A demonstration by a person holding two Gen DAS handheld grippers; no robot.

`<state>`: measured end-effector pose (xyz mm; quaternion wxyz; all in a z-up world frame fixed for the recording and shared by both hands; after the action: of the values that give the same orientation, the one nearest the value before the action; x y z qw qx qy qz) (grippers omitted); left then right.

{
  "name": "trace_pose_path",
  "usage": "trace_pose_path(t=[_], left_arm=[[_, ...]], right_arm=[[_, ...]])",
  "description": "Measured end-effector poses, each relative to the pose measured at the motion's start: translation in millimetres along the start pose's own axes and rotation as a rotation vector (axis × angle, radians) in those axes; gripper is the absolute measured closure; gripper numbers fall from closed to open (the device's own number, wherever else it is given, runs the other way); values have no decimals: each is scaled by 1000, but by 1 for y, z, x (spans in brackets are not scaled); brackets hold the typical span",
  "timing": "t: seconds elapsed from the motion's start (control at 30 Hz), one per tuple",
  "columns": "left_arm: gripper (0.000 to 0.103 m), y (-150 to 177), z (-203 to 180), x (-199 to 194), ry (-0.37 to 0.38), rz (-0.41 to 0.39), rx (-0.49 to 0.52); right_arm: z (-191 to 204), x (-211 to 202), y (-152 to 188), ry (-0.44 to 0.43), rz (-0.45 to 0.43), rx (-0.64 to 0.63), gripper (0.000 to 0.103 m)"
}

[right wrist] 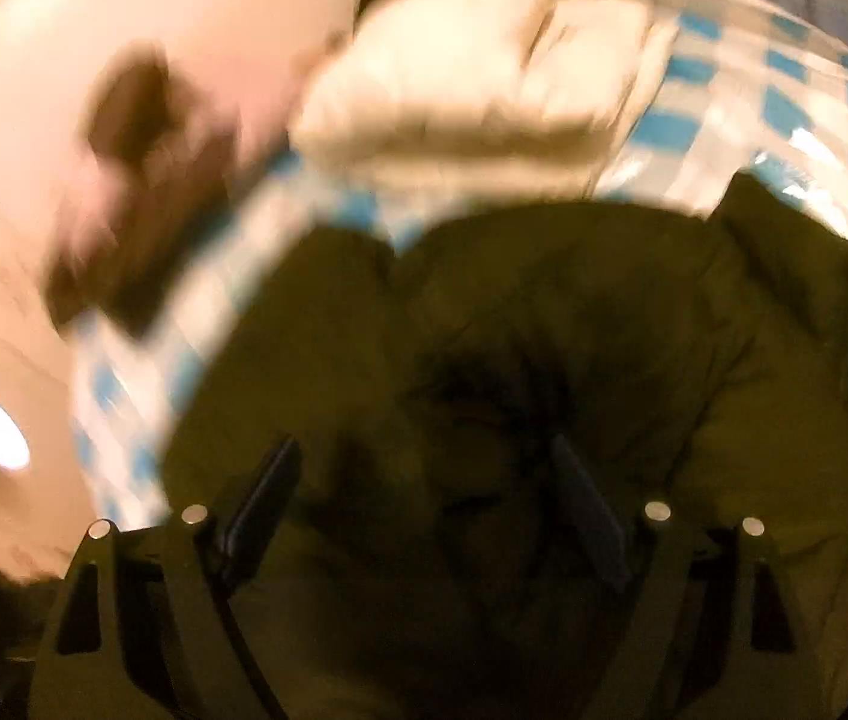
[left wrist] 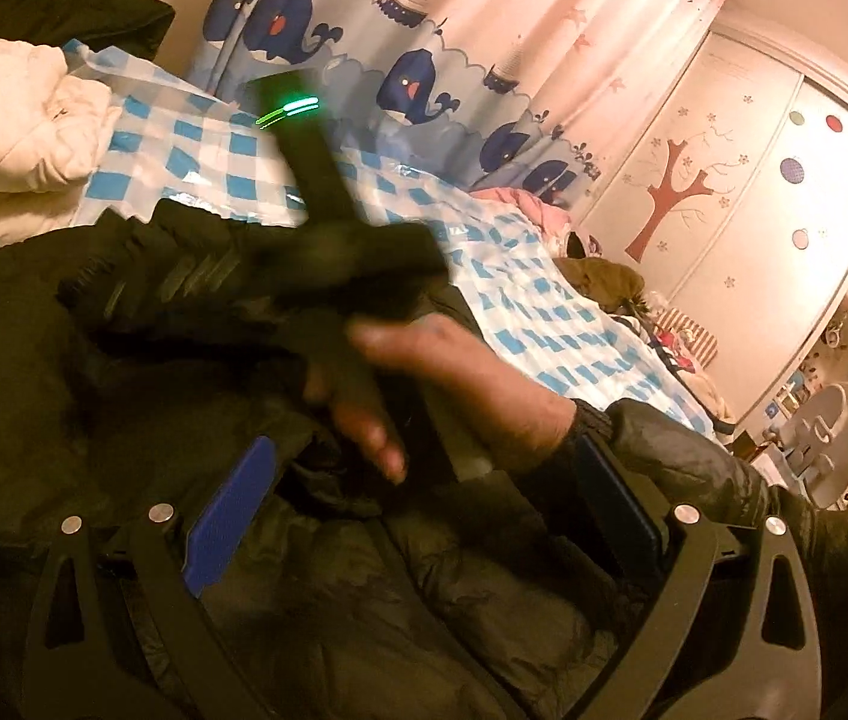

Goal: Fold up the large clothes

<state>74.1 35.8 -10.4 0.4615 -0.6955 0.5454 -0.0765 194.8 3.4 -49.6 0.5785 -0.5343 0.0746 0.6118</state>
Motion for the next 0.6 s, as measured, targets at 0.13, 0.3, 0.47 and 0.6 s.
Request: trace_pose_path(t=[0.13,0.3,0.47,0.6], left_arm=[[8,-3,0,-7,43,-24,-17],[8,-2,6,-8,20,-28,-29],[8,-4,20,-13,-110,-39,-25],[8,3,6,5,-470,29,295]], right_arm=[[-71,-29,-11,-42,-134,304,18],[-103,36,19,52,136,367,18],[-80,-46,32,-53,-7,332,17],[-77,-113,105,-61,-12,368,16]])
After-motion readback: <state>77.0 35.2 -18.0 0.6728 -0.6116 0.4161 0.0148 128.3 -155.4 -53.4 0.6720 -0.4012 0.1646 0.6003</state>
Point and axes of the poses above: each gripper's, at about its wrist camera, not at the fingertips, and x roughly the way its jaws point, z to its left, y to its underside, the point moved 6 cm from there along x, roughly the way its jaws point, and after that the axes turned 5 degrees about y, right-handed, at the moved point
